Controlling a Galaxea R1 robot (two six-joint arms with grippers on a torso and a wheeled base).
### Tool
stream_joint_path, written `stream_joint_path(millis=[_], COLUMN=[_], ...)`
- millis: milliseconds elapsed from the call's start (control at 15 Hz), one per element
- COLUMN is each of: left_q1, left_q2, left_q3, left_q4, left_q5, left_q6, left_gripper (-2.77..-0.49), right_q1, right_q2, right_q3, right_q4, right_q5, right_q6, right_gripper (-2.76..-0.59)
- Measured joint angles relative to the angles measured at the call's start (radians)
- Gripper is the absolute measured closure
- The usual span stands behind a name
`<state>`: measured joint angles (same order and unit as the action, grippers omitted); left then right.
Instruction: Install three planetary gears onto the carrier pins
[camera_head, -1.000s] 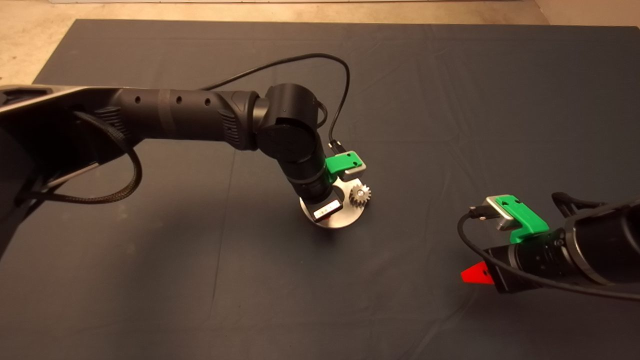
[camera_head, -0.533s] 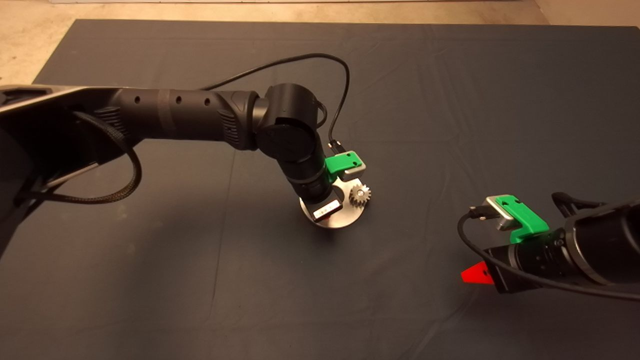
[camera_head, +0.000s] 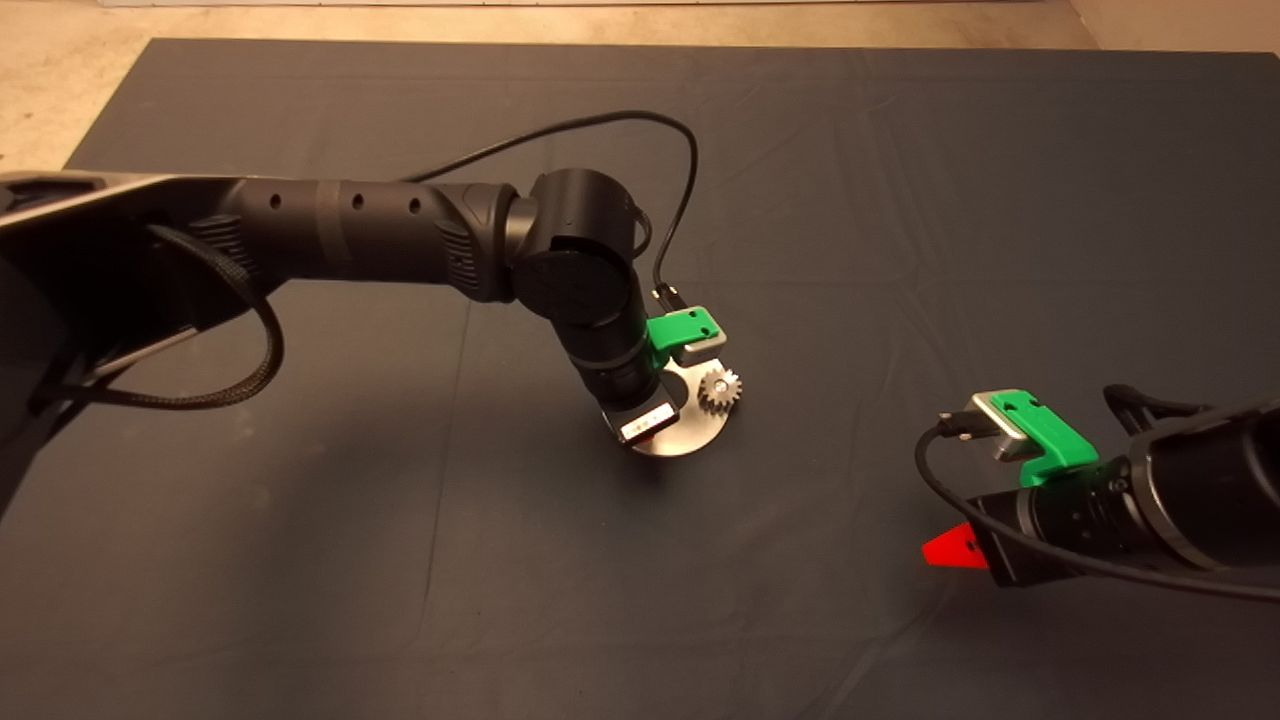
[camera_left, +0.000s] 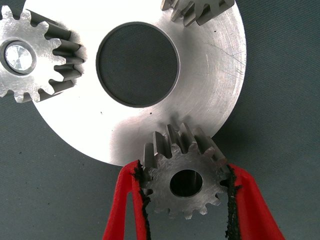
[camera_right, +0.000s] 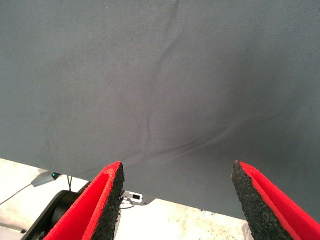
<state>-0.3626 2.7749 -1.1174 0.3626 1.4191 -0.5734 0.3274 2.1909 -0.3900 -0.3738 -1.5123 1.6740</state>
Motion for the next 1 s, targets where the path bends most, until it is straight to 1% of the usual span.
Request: stream_joint_path(millis=[1000], left_q1=[0.0], left_q2=[-0.001], left_q3=[0.0], left_q4=[0.0], left_q5=[-0.001], left_q6=[0.003], left_gripper=[-0.58], right_q1=[0.0], right_q2=[0.0], right_q3=[0.0], right_q4=[0.0], right_q5=[0.0], right_q6=[0.0], right_gripper=[-1.6])
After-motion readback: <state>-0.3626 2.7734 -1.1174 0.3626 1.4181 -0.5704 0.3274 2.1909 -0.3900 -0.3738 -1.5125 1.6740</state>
